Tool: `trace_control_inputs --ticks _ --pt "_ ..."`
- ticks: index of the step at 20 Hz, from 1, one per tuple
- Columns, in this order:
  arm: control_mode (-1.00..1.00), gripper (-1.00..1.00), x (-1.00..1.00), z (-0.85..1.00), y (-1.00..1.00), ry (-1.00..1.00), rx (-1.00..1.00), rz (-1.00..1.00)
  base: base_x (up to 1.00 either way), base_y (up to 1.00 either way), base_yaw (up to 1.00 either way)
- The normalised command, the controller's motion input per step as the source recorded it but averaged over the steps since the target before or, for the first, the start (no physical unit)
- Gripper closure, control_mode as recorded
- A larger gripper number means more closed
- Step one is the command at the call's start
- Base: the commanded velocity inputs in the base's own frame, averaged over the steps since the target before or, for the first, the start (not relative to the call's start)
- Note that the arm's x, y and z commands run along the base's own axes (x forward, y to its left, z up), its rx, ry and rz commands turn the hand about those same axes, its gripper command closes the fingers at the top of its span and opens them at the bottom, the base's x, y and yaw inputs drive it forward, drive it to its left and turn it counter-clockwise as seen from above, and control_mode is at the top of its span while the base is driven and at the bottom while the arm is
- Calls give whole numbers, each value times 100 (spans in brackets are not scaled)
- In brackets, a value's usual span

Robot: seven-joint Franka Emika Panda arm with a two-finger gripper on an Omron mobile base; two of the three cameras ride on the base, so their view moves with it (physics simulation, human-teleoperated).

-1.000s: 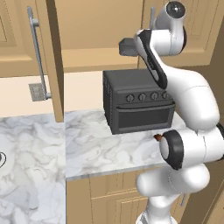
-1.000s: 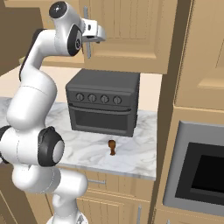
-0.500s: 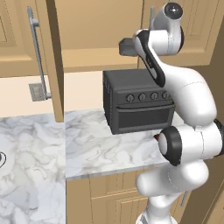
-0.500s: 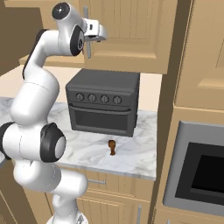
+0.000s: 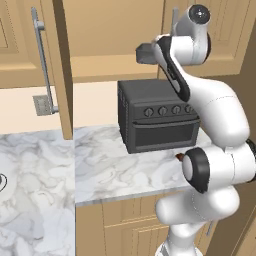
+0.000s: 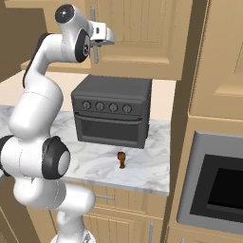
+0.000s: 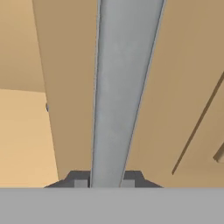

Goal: Retrieve the tupperware from the cabinet, then place the raw meat into the tupperware to avoid contamination.

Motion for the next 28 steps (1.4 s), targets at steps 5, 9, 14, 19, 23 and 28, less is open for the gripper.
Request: trace_control_inputs --ticks 5,9,14,19,23,28 --pt "-100 100 -32 0 -33 6 6 0 0 0 0" --pt "-100 100 -54 0 -40 5 7 0 0 0 0" --pt "-100 100 -74 4 -48 2 7 0 0 0 0" --pt "-100 100 -86 4 -48 0 8 0 0 0 0" --pt "-100 100 -85 6 -44 0 9 0 0 0 0" --pt "-100 100 -49 2 -38 1 6 0 0 0 0"
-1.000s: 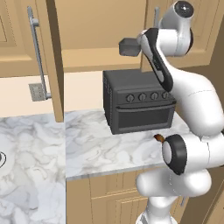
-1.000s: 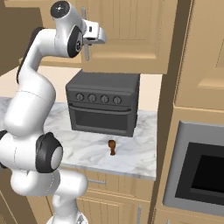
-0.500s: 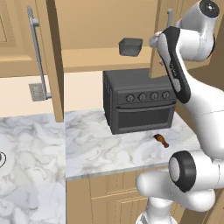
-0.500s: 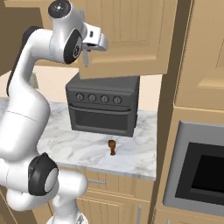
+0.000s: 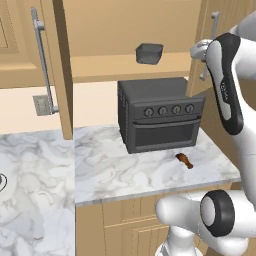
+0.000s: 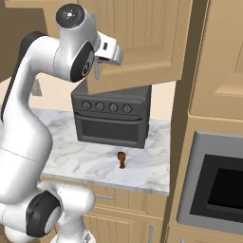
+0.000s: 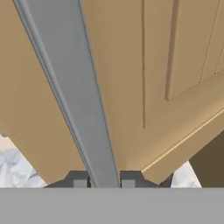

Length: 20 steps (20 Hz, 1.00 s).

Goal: Retrieve the tupperware from the cabinet, then place the raw meat into the tupperware to avoid contamination.

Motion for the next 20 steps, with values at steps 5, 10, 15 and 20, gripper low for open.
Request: trace_control_inputs --ticks 5,10,15,20 --pt "-100 100 -45 0 -31 0 3 -2 0 0 0" --pt "-100 100 -44 0 -26 0 2 -3 0 0 0" --pt "-100 -100 -21 0 -5 0 0 -2 0 0 0" --pt "-100 -100 -26 0 -4 -1 0 -6 0 0 0"
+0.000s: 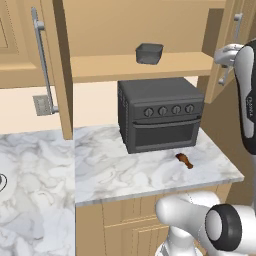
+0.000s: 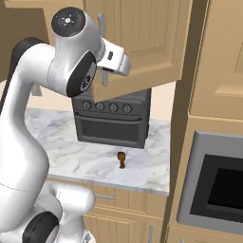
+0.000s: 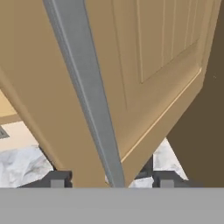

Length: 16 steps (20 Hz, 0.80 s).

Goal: Retrieve the tupperware from the cabinet, then place the raw meat into the tupperware to avoid contamination.

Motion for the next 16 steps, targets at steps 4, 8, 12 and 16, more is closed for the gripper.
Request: trace_control_inputs --ticks 4,8,12,16 --pt "-100 -100 -33 0 8 0 -2 -1 0 0 0" --pt "-100 -100 -56 6 23 -1 -11 -2 0 0 0" --pt "-100 -100 -53 15 34 -5 -17 -3 0 0 0" --pt "-100 -100 -22 6 54 0 -23 -1 0 0 0"
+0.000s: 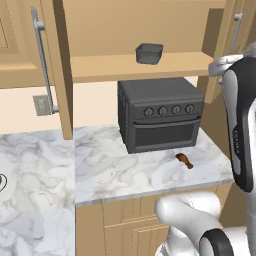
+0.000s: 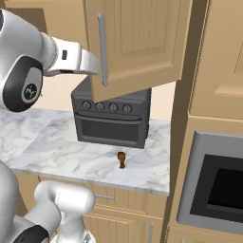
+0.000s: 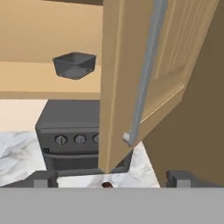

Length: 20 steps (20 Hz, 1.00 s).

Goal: Retrieve the tupperware from the cabinet, then place the raw meat into the tupperware to avoid contamination.

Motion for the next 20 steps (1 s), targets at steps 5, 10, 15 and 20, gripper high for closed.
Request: trace_control_inputs --ticks 5,10,15,20 --pt "-100 -100 -3 0 65 7 -25 0 0 0 0" --pt "-100 -100 7 -3 52 15 -24 -1 0 0 0" --pt "-100 -100 38 -10 26 19 -25 -2 0 0 0" --pt "-100 -100 50 -15 11 20 -29 0 0 0 0"
